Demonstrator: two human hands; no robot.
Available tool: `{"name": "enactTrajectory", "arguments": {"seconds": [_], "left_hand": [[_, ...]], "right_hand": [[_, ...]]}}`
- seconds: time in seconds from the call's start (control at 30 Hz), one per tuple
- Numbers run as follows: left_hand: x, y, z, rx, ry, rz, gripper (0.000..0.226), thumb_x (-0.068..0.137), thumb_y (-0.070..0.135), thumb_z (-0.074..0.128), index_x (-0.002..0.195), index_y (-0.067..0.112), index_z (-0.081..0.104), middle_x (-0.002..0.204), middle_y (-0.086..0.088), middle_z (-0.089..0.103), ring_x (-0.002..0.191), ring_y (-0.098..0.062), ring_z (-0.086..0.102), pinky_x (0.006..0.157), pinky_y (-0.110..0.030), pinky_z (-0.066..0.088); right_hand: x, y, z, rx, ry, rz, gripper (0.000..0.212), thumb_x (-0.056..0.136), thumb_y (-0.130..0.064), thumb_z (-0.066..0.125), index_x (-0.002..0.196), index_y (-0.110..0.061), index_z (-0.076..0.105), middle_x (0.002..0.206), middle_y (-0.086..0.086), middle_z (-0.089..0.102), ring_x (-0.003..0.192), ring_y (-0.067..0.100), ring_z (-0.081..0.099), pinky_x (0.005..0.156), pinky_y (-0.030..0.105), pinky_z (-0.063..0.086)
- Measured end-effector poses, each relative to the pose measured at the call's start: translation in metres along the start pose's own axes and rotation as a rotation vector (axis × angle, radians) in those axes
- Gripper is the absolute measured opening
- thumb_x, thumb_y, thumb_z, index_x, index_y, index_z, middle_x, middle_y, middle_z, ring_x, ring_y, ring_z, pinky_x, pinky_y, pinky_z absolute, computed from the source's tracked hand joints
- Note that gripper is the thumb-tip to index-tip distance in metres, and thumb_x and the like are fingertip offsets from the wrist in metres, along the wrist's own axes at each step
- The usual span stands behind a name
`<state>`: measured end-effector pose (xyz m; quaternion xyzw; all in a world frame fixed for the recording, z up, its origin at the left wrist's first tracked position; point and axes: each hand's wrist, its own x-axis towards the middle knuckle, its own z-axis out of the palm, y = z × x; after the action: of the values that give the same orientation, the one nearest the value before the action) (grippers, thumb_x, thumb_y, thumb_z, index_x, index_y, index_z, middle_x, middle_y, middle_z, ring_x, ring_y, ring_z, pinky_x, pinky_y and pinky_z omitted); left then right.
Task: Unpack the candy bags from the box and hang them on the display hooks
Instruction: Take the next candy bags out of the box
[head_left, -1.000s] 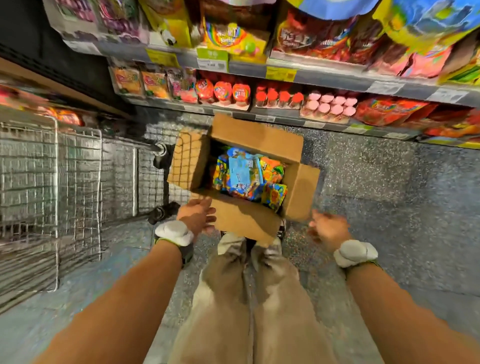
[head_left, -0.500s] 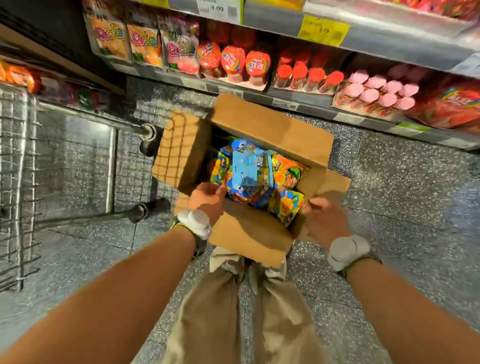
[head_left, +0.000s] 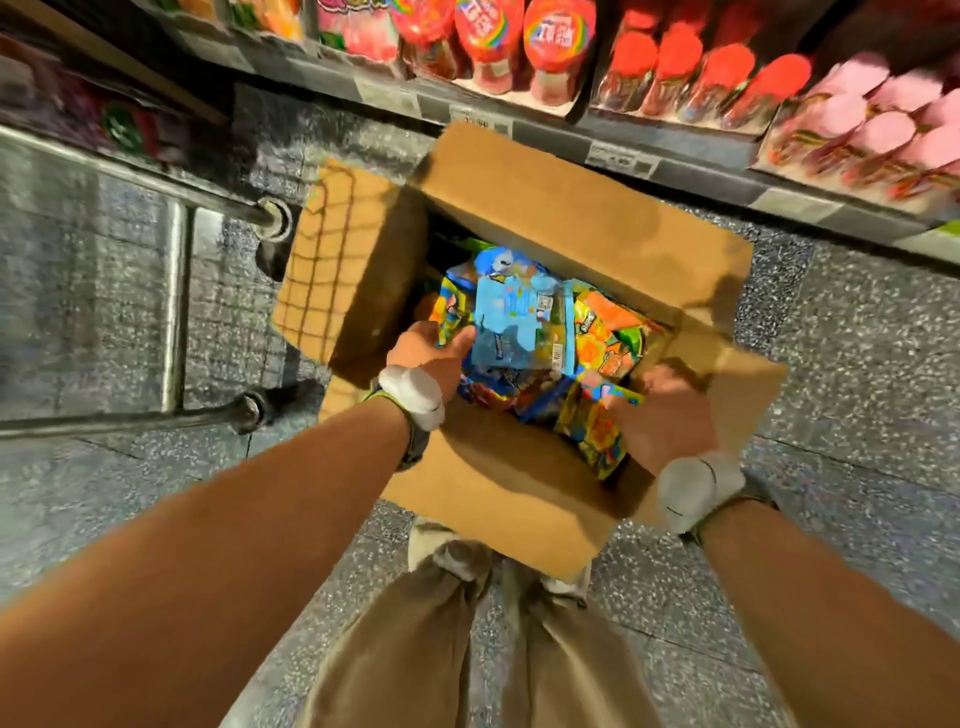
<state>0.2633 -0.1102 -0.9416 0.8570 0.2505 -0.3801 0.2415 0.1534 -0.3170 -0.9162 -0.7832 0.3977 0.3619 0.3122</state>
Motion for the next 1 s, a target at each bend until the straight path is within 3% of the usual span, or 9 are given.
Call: {"name": "enactTrajectory", "arguments": {"seconds": [0.13,0.23,0.43,0.6,0.7,0.77,0.87,1.0], "left_hand": [[0.015,0.006,0.016,0.036,0.014,0.017,0.067,0.087,0.057,0.062,0.141,0.02,0.047,0.139,-0.003,0.056,0.126,-0.029,0.052,0.098,-0.035,0.043],[0.03,0.01,0.024,0.038,0.036,0.016,0.066,0.088,0.054,0.063,0.142,0.02,0.047,0.14,-0.003,0.055,0.127,-0.029,0.052,0.1,-0.036,0.045],[0.058,0.011,0.032,0.085,0.074,0.025,0.056,0.086,0.05,0.067,0.128,0.015,0.057,0.128,-0.006,0.061,0.117,-0.031,0.055,0.091,-0.036,0.048],[0.076,0.007,0.028,0.124,0.088,0.015,0.052,0.082,0.052,0.069,0.124,0.022,0.059,0.127,-0.005,0.061,0.121,-0.03,0.053,0.097,-0.041,0.047],[0.077,0.005,0.022,0.188,0.062,0.077,0.043,0.095,0.045,0.056,0.131,0.022,0.058,0.134,-0.007,0.058,0.127,-0.031,0.048,0.101,-0.038,0.042],[0.073,0.004,0.021,0.211,0.053,0.118,0.038,0.102,0.033,0.045,0.134,0.017,0.057,0.138,-0.01,0.055,0.129,-0.032,0.046,0.106,-0.04,0.037],[0.067,0.006,0.013,0.211,0.122,0.099,0.035,0.105,0.031,0.039,0.129,0.017,0.06,0.135,-0.009,0.058,0.125,-0.031,0.049,0.1,-0.037,0.039],[0.054,0.002,0.001,0.183,0.143,0.105,0.034,0.103,0.034,0.042,0.121,0.019,0.066,0.125,-0.011,0.063,0.12,-0.036,0.05,0.085,-0.034,0.041]], "right_hand": [[0.019,-0.001,0.008,-0.099,-0.018,0.006,0.04,0.095,-0.042,0.061,0.109,-0.004,0.056,0.113,0.019,0.062,0.103,0.039,0.059,0.073,0.033,0.039],[0.029,0.0,0.015,-0.259,-0.058,-0.02,0.032,0.095,-0.035,0.062,0.092,-0.008,0.045,0.102,0.015,0.059,0.089,0.034,0.056,0.069,0.033,0.038],[0.059,-0.001,0.029,-0.322,-0.061,0.021,0.037,0.093,-0.028,0.066,0.072,-0.017,0.037,0.081,0.003,0.047,0.08,0.028,0.052,0.066,0.032,0.041],[0.074,0.003,0.04,-0.387,-0.08,-0.022,0.028,0.088,-0.032,0.071,0.078,-0.014,0.052,0.074,0.0,0.043,0.078,0.024,0.053,0.057,0.029,0.04],[0.075,0.005,0.047,-0.372,-0.061,-0.021,0.027,0.09,-0.031,0.07,0.087,-0.008,0.056,0.079,0.004,0.048,0.075,0.023,0.052,0.053,0.028,0.037],[0.073,0.006,0.049,-0.349,-0.053,-0.016,0.027,0.092,-0.029,0.069,0.081,-0.009,0.054,0.071,0.002,0.048,0.068,0.02,0.051,0.047,0.026,0.032],[0.062,0.006,0.049,-0.324,-0.05,-0.043,0.026,0.094,-0.027,0.064,0.079,-0.008,0.058,0.067,0.001,0.047,0.066,0.021,0.05,0.045,0.025,0.026],[0.036,-0.002,0.04,-0.204,-0.044,-0.115,0.023,0.096,-0.028,0.06,0.086,-0.008,0.062,0.076,0.001,0.052,0.077,0.023,0.051,0.056,0.029,0.032]]}}
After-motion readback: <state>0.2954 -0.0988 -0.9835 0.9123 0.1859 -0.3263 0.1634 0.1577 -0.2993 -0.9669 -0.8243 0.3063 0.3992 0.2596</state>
